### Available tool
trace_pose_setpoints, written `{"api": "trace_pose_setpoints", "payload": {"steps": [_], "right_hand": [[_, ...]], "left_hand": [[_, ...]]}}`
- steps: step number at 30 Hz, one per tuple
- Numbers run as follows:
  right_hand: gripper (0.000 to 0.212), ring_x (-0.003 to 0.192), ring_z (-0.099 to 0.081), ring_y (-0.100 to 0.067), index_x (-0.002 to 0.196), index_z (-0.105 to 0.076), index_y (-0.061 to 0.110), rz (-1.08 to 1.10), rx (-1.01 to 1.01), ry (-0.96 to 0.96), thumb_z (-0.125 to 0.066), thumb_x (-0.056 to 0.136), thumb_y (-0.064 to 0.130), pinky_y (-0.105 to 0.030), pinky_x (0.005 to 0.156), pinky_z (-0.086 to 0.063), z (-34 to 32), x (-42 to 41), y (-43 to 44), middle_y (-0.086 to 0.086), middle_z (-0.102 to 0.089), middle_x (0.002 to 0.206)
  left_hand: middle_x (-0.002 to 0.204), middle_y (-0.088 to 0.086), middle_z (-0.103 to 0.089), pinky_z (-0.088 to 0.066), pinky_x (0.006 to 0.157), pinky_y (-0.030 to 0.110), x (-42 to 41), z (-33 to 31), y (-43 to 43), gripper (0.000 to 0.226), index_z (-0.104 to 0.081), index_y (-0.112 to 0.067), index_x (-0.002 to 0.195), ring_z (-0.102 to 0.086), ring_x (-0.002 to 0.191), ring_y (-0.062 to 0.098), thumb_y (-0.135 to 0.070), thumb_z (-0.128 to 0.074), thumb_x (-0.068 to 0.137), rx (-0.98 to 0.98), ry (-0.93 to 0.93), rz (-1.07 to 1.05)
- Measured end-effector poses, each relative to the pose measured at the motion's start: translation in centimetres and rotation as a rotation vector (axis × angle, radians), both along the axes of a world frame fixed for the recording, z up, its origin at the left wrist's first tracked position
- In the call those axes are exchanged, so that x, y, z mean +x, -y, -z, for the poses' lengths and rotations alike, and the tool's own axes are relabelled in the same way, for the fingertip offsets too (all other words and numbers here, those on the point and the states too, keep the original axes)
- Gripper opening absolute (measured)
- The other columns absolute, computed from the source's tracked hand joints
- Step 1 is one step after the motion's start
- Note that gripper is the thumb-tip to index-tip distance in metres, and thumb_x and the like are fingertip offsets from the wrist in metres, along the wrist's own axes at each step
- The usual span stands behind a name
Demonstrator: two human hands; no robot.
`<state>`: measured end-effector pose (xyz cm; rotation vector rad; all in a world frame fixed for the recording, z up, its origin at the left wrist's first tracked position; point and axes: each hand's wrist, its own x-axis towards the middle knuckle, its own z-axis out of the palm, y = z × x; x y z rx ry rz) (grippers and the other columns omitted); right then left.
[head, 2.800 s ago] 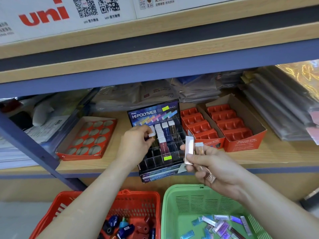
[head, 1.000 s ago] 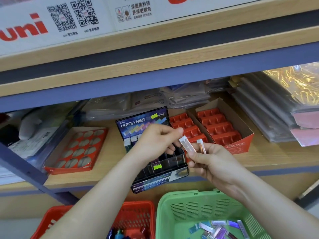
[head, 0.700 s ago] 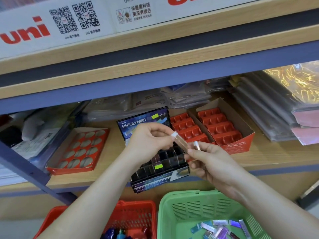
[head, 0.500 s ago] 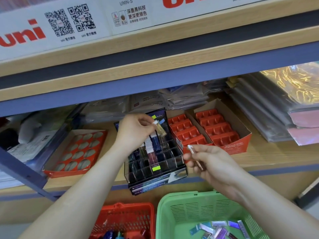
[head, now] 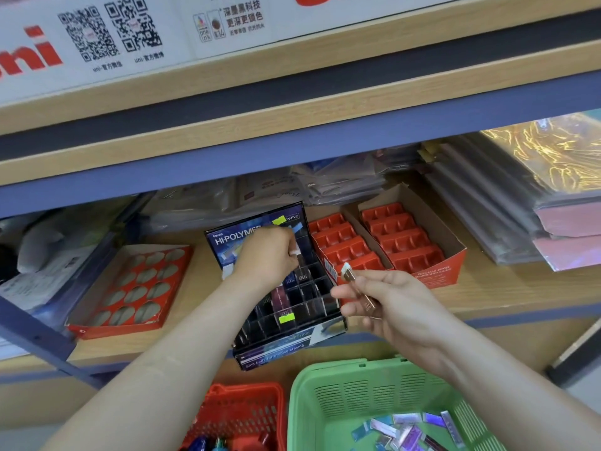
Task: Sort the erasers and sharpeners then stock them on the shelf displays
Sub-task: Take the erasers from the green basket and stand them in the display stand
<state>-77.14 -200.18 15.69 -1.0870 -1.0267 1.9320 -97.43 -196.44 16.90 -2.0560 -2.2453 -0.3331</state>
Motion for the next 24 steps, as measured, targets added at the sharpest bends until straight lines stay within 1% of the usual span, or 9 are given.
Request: {"api": "trace_pose_setpoints", "payload": {"steps": [4, 6, 8, 10, 12, 15, 18, 21, 24], "right_hand": [[0.024, 0.056, -0.060, -0.010, 0.118, -0.059, 0.000, -0.034, -0.004, -0.068, -0.045, 0.101, 0.011, -0.019, 0.048, -0.041, 0.0, 0.1, 0.1, -0.014, -0.075, 0.100], [0.024, 0.056, -0.060, -0.010, 0.115, -0.061, 0.000, -0.026, -0.012, -0.100, -0.044, 0.102, 0.010, -0.016, 0.046, -0.042, 0.0, 0.3, 0.0, -0.015, -0.075, 0.099], [0.023, 0.056, -0.060, -0.010, 0.112, -0.064, 0.001, -0.017, -0.004, -0.112, -0.045, 0.101, 0.009, -0.015, 0.046, -0.043, -0.1, 0.2, -0.1, -0.016, -0.075, 0.098], [0.023, 0.057, -0.061, -0.009, 0.108, -0.067, 0.001, -0.005, 0.017, -0.112, -0.047, 0.100, 0.009, -0.015, 0.048, -0.044, -0.1, 0.1, 0.0, -0.016, -0.075, 0.096], [0.022, 0.059, -0.063, -0.010, 0.106, -0.070, 0.001, 0.005, 0.029, -0.107, -0.050, 0.099, 0.010, -0.016, 0.051, -0.047, -0.1, 0.0, 0.2, -0.016, -0.075, 0.093], [0.020, 0.065, -0.066, -0.012, 0.108, -0.069, 0.005, 0.012, 0.062, -0.069, -0.057, 0.095, 0.016, -0.022, 0.059, -0.051, -0.1, -0.2, 0.6, -0.013, -0.075, 0.093], [0.015, 0.077, -0.065, -0.012, 0.108, -0.067, 0.020, 0.032, 0.264, 0.254, -0.058, 0.096, 0.021, -0.024, 0.065, -0.050, 0.3, -0.3, 0.6, -0.003, -0.073, 0.099], [0.036, 0.096, -0.057, -0.011, 0.127, -0.055, 0.033, -0.066, 0.639, 0.727, -0.056, 0.095, 0.018, -0.025, 0.086, -0.046, 1.4, 0.1, 0.3, 0.003, -0.057, 0.119], [0.055, 0.119, -0.048, -0.014, 0.147, -0.036, 0.033, -0.242, 0.836, 0.874, -0.050, 0.097, 0.019, -0.023, 0.104, -0.034, 2.3, 0.1, 0.6, 0.002, -0.042, 0.136]], "left_hand": [[0.094, -0.001, -0.068, -0.039, 0.066, 0.025, 0.7, -1.1, 0.3, 0.012, -0.066, -0.019, 0.096, -0.062, 0.088, 0.020, -0.019, -0.061, 0.085, -0.005, 0.036, -0.048], [0.087, -0.009, -0.069, -0.044, 0.067, 0.019, 1.6, -2.1, 1.4, 0.009, -0.069, -0.022, 0.093, -0.062, 0.081, 0.008, -0.024, -0.061, 0.089, 0.015, 0.347, -0.027], [0.080, -0.007, -0.071, -0.048, 0.065, 0.016, 2.9, -3.0, 3.4, 0.015, -0.073, -0.019, 0.088, -0.061, 0.071, 0.004, -0.028, -0.062, 0.091, -0.072, 0.794, 0.048], [0.078, 0.000, -0.073, -0.053, 0.064, 0.021, 3.8, -3.2, 5.0, 0.014, -0.074, -0.018, 0.087, -0.062, 0.066, 0.007, -0.030, -0.066, 0.089, -0.158, 0.953, 0.108], [0.077, 0.004, -0.073, -0.056, 0.067, 0.027, 4.1, -3.0, 6.1, 0.004, -0.075, -0.018, 0.085, -0.063, 0.066, 0.011, -0.021, -0.074, 0.083, -0.127, 0.986, 0.115], [0.080, 0.007, -0.074, -0.058, 0.073, 0.030, 3.7, -2.7, 6.9, 0.007, -0.074, -0.014, 0.083, -0.067, 0.071, 0.016, -0.013, -0.078, 0.078, -0.090, 1.084, 0.062], [0.078, 0.011, -0.073, -0.059, 0.076, 0.034, 3.1, -2.9, 7.2, 0.006, -0.073, -0.011, 0.082, -0.069, 0.076, 0.025, -0.009, -0.077, 0.078, -0.046, 1.134, 0.004], [0.074, 0.001, -0.073, -0.057, 0.074, 0.033, 1.8, -3.5, 6.3, 0.010, -0.073, -0.022, 0.078, -0.069, 0.074, 0.021, -0.013, -0.077, 0.079, 0.134, 0.963, -0.112], [0.075, -0.011, -0.070, -0.054, 0.066, 0.019, 0.2, -3.4, 4.6, 0.007, -0.072, -0.027, 0.079, -0.067, 0.073, 0.006, -0.021, -0.075, 0.082, 0.215, 0.705, -0.154]]}}
